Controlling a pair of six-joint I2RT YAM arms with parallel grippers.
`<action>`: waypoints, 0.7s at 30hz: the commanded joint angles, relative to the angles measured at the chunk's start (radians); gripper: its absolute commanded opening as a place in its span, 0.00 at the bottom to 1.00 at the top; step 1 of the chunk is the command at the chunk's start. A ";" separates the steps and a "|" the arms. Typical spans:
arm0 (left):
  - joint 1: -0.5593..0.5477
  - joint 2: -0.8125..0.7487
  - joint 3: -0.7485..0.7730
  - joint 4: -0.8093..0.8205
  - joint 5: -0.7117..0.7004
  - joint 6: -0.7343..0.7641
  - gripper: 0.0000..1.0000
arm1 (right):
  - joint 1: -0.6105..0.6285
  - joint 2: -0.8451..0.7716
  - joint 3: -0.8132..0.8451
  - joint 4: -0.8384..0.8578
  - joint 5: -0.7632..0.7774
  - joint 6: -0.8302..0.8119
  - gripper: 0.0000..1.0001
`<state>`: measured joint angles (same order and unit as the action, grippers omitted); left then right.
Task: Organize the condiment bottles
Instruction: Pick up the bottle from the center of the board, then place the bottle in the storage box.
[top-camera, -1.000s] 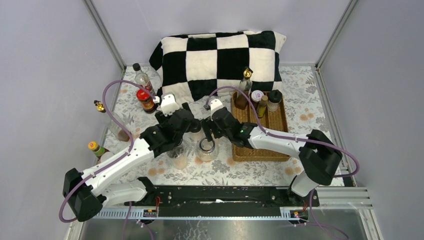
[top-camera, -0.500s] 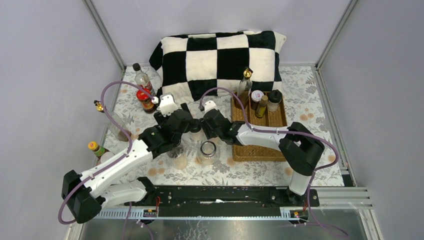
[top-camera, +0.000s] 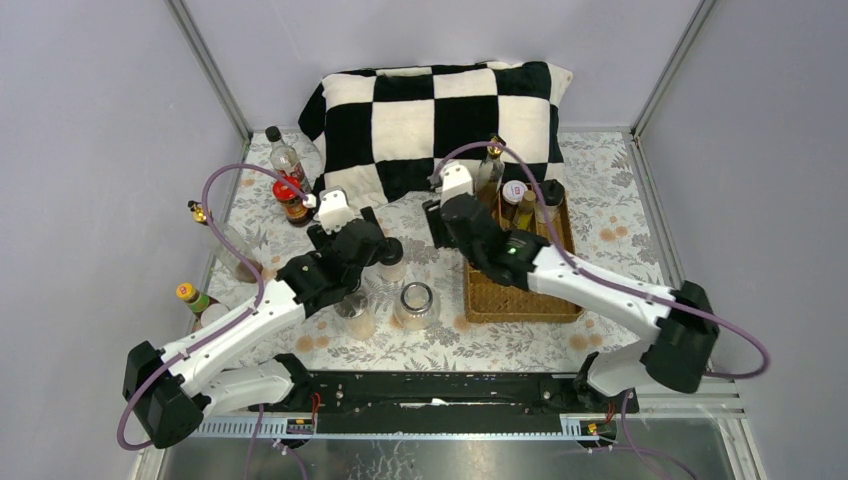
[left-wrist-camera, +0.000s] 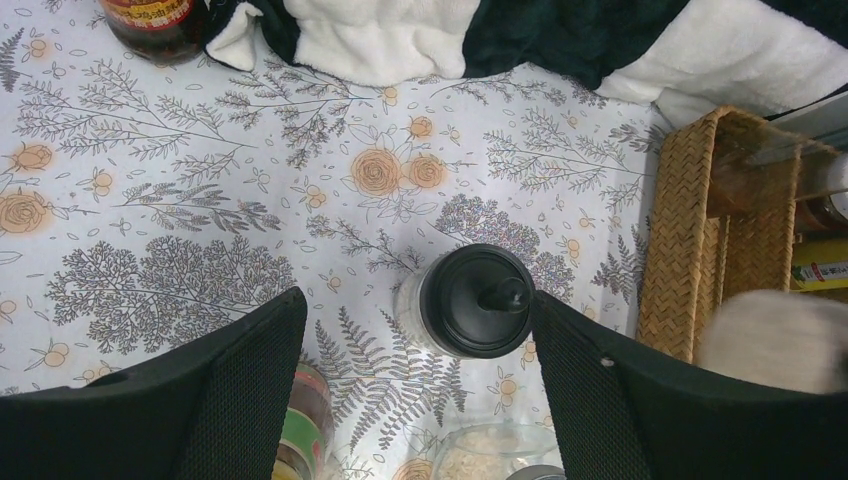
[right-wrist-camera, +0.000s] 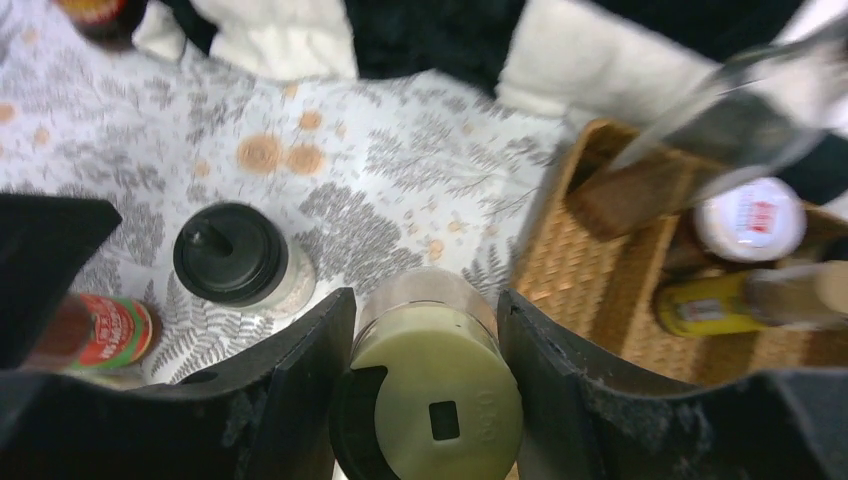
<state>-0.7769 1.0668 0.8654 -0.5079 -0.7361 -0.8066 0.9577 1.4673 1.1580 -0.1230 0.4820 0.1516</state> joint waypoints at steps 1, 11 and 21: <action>0.007 0.017 -0.006 0.023 0.027 0.012 0.87 | 0.003 -0.141 0.062 -0.148 0.185 -0.027 0.50; 0.012 0.044 0.021 0.046 0.060 0.046 0.87 | -0.330 -0.401 -0.149 -0.260 0.143 0.081 0.50; 0.016 0.041 0.031 0.045 0.066 0.068 0.87 | -0.546 -0.284 -0.231 -0.152 0.053 0.120 0.50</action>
<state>-0.7673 1.1084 0.8803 -0.4671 -0.6865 -0.7502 0.4736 1.1194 0.9463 -0.3676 0.5785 0.2470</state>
